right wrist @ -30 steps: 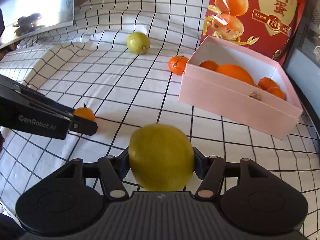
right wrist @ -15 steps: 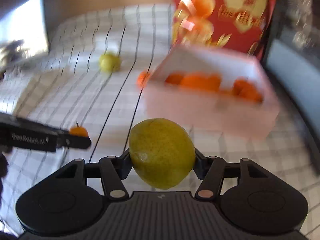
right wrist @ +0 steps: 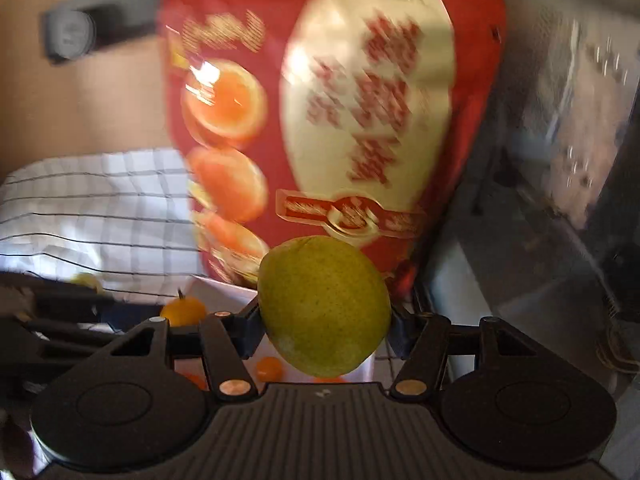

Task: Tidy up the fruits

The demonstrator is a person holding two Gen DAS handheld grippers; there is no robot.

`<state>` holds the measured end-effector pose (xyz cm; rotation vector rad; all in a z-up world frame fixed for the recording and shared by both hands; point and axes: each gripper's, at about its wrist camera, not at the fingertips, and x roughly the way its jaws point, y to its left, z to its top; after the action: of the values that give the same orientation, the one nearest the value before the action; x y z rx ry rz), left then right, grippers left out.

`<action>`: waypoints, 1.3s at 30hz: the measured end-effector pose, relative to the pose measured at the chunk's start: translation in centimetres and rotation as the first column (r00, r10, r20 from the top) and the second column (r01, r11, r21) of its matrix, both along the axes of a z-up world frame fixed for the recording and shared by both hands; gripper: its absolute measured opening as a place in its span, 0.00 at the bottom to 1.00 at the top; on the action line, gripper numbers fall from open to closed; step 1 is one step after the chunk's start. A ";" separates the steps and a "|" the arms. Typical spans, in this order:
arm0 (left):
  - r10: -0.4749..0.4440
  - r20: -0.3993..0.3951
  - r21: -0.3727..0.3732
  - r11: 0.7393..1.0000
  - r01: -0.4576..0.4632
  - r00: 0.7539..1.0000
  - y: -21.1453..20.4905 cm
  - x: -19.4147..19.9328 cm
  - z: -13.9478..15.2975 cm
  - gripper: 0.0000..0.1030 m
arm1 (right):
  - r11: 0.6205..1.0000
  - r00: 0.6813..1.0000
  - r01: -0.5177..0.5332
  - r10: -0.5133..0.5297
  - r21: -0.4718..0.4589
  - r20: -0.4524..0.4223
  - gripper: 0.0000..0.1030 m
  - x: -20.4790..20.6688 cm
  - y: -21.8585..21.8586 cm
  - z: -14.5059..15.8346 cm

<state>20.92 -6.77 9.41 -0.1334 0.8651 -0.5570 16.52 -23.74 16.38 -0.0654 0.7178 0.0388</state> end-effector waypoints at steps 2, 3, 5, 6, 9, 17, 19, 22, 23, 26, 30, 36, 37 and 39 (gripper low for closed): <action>0.014 0.006 0.014 1.000 -0.014 1.000 0.4 -0.4 -1.0 0.36 | 0.999 0.999 -0.004 0.006 0.049 -0.050 0.58 1.1 -1.1 -1.3; 0.020 0.011 0.006 1.000 -0.020 1.000 0.8 -0.7 -1.1 0.36 | 0.998 0.997 -0.009 0.013 0.060 -0.072 0.58 1.6 -1.3 -2.1; 0.003 0.021 0.008 1.000 -0.003 1.000 1.5 -1.3 -1.1 0.36 | 0.998 0.995 -0.025 0.030 0.053 -0.099 0.58 2.3 -1.3 -3.4; -0.020 0.036 0.043 0.999 0.019 0.999 1.4 -1.7 -1.0 0.36 | 0.998 0.993 -0.031 0.037 0.049 -0.116 0.58 2.9 -1.1 -4.0; -0.059 0.124 0.136 0.990 0.042 0.991 1.4 -3.3 -0.6 0.36 | 0.998 0.984 -0.046 0.053 0.043 -0.172 0.58 5.0 -0.2 -5.7; 0.057 0.089 0.115 0.991 -0.067 0.994 6.8 -6.0 -0.4 0.37 | 0.995 0.949 -0.094 0.084 -0.020 -0.305 0.58 8.0 3.7 -9.7; 0.142 0.056 0.085 0.986 -0.146 0.988 9.1 -7.0 -1.1 0.36 | 0.996 0.944 -0.086 0.070 -0.036 -0.322 0.58 8.5 4.0 -10.7; 0.258 -0.026 -0.006 0.966 -0.258 0.966 12.6 -8.7 -2.4 0.36 | 0.994 0.948 -0.077 0.049 -0.079 -0.314 0.58 8.9 4.7 -11.3; 0.276 -0.046 -0.028 0.960 -0.277 0.960 13.6 -9.6 -2.5 0.36 | 0.994 0.947 -0.073 0.043 -0.083 -0.317 0.58 9.0 4.8 -11.4; 0.329 -0.057 -0.020 0.944 -0.331 0.943 15.8 -11.2 -3.5 0.36 | 0.994 0.943 -0.053 0.019 -0.092 -0.333 0.58 9.1 5.2 -11.4; 0.425 -0.084 -0.034 0.903 -0.428 0.901 18.8 -12.3 -4.2 0.36 | 0.993 0.947 -0.060 0.024 -0.103 -0.322 0.60 8.4 6.1 -10.3; 0.473 -0.080 -0.065 0.876 -0.478 0.877 22.1 -13.9 -4.2 0.36 | 0.981 0.961 -0.147 0.110 -0.129 -0.255 0.61 5.5 8.4 -5.7; 0.481 -0.090 -0.078 0.870 -0.487 0.872 22.5 -14.0 -4.2 0.36 | 0.980 0.957 -0.173 0.144 -0.095 -0.254 0.61 5.1 8.9 -4.9; 0.486 -0.097 -0.102 0.863 -0.494 0.869 23.0 -14.2 -4.3 0.36 | 0.972 0.936 -0.235 0.220 -0.022 -0.275 0.62 4.7 10.0 -3.5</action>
<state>6.74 16.26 5.14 -0.4762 0.8224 -0.1240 21.19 -13.69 12.85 -0.1986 0.9830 0.2543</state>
